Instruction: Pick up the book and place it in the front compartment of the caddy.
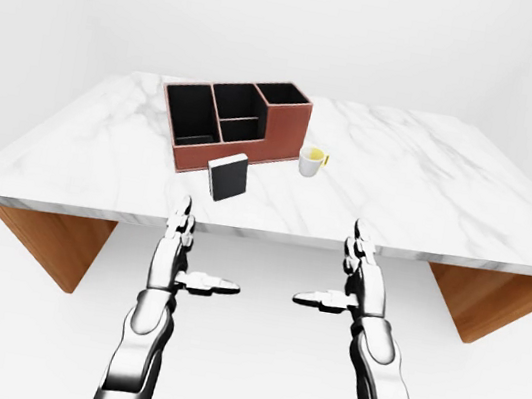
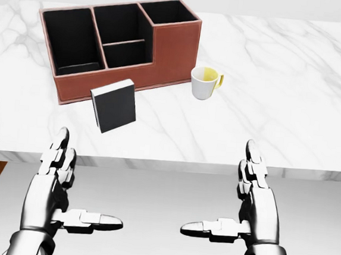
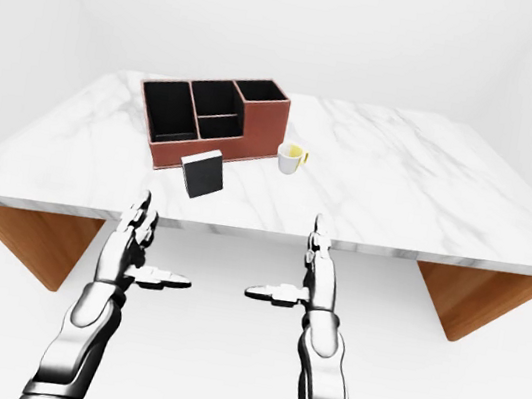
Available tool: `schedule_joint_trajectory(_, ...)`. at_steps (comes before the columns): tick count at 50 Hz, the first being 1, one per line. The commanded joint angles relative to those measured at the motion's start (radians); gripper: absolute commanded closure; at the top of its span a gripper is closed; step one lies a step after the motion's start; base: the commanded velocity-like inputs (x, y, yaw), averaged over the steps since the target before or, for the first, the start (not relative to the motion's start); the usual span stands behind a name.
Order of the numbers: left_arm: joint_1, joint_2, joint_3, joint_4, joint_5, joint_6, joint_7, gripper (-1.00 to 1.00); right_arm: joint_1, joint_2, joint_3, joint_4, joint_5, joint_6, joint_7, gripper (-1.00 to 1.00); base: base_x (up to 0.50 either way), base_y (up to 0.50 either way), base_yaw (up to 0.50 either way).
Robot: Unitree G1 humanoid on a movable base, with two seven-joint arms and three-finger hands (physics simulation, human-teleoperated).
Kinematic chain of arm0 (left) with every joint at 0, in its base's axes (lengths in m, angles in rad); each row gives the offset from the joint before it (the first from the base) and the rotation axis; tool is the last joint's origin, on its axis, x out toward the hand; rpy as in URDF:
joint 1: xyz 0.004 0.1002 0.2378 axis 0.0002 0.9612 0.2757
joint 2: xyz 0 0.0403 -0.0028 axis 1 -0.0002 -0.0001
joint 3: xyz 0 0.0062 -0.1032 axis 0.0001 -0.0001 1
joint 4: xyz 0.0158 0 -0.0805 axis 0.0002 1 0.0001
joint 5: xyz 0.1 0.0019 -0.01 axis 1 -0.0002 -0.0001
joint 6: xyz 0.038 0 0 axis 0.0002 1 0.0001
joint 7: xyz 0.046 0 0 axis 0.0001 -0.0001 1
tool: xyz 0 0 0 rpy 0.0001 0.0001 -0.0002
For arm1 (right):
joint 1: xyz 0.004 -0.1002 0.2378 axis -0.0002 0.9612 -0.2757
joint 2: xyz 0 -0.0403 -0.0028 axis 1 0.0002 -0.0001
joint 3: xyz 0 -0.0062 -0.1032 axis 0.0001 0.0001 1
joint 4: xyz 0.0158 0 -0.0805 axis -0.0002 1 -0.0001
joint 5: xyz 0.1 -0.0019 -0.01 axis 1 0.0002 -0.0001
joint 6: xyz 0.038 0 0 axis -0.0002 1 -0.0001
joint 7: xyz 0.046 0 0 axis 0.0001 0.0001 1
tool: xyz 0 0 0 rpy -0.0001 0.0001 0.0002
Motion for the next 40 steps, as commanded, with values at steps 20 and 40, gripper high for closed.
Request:
schedule_joint_trajectory(20, -0.009, 0.011, 0.025, -0.007, 0.025, 0.026, 0.032, -1.0, -0.009, -0.013, -0.028, -0.007, 0.021, 0.024, 0.019, -1.0, 0.0, 0.0, 0.0)
schedule_joint_trajectory(40, 0.094, 0.011, 0.04, -0.381, 0.002, 0.092, 0.004, -1.0, 0.12, 0.001, -0.003, -0.356, 0.027, 0.088, 0.03, -1.0, 0.0, 0.0, 0.0)
